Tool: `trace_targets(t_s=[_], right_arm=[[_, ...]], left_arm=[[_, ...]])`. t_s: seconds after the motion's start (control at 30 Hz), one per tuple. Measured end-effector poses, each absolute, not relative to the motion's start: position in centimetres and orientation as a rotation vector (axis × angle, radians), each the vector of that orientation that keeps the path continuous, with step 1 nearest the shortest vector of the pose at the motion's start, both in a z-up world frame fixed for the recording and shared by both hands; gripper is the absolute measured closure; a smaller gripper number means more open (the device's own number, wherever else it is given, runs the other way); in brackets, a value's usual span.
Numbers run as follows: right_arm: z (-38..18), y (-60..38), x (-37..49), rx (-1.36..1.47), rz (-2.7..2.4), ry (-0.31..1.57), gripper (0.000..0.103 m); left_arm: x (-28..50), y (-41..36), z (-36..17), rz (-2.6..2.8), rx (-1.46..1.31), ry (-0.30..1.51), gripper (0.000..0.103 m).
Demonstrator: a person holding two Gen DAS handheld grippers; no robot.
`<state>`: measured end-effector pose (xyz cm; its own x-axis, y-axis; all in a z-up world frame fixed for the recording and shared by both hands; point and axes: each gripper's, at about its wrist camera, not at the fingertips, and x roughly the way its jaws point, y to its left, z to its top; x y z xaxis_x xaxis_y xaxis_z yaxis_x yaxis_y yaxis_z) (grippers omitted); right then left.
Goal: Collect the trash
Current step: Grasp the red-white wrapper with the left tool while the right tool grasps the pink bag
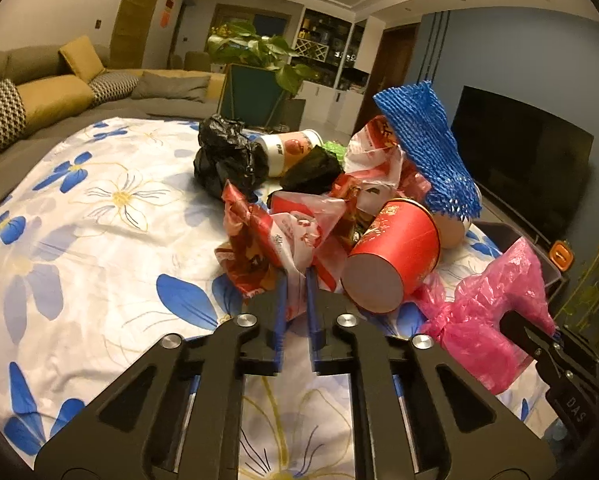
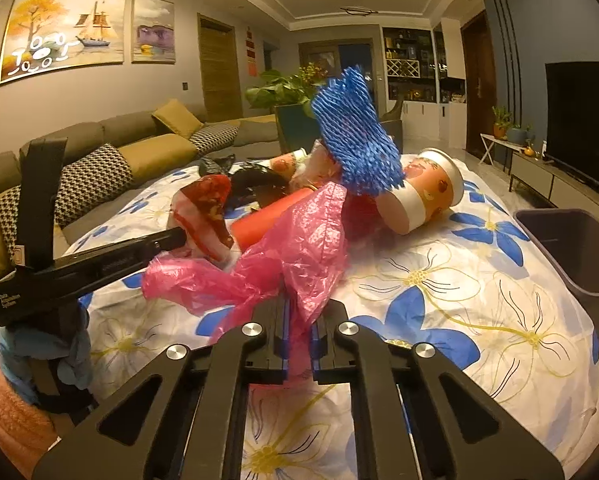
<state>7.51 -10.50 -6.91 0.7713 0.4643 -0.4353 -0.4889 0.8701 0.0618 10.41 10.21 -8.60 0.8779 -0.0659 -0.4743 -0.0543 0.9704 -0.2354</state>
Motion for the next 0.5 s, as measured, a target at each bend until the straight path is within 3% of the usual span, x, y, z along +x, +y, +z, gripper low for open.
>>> trace_targets(t_s=[0.5], right_arm=[[-3.3, -13.7, 4.1, -0.021, 0.501, 0.338, 0.096]], left_arm=[[5.0, 8.9, -3.9, 0.032, -0.208, 0.376, 0.098]])
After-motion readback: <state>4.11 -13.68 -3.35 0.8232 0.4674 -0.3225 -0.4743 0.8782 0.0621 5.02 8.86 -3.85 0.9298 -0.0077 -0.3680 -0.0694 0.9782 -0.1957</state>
